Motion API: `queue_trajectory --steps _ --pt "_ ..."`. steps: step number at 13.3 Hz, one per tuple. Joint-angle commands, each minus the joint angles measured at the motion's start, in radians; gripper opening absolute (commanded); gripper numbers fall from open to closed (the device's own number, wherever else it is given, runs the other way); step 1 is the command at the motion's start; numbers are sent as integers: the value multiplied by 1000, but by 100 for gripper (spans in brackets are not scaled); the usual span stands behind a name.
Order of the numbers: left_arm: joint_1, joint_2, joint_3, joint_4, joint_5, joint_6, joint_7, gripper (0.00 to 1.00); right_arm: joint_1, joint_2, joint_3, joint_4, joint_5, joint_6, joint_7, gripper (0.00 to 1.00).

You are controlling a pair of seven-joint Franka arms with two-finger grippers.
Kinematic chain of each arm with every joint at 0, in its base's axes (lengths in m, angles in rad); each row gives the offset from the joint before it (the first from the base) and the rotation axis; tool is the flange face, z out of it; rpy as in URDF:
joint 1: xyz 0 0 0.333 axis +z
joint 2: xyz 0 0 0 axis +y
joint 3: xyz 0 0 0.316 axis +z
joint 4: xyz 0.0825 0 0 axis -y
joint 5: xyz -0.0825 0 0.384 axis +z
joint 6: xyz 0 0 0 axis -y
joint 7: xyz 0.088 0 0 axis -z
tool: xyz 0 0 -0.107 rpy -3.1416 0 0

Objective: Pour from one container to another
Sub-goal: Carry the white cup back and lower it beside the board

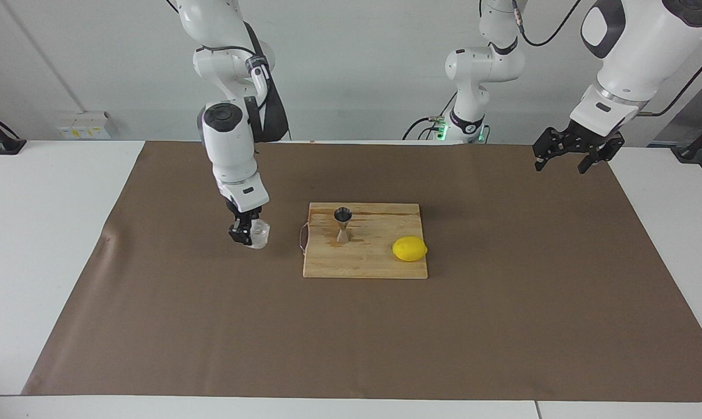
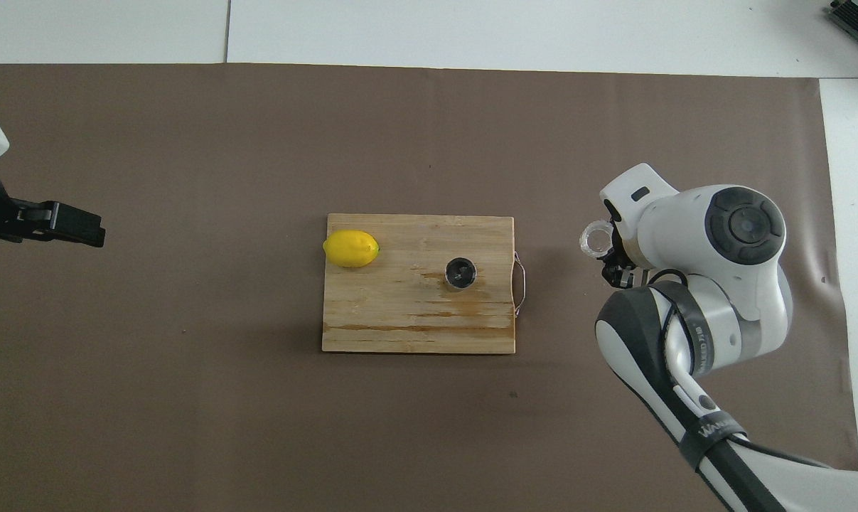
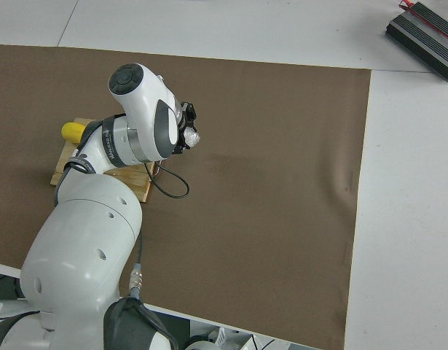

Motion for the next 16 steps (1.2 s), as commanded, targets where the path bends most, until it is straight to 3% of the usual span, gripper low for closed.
queue_trajectory --steps 1,3,6,8,15,16 --pt "11 -23 -5 -21 -12 0 -9 100 -27 -9 12 -37 49 44 -51 0" --pt "11 -23 -5 -21 -11 0 -9 100 -45 -9 13 -47 54 52 -64 0" --pt "11 -23 -5 -21 -12 0 -9 100 -90 5 12 -87 225 90 -210 0" --pt "11 -23 -5 -21 -11 0 -9 100 -123 20 12 -101 273 94 -274 0" --pt "11 -23 -5 -21 -11 0 -9 100 -153 57 12 -124 305 92 -351 0" --pt "11 -23 -5 -21 -11 0 -9 100 -154 59 10 -126 305 92 -353 4"
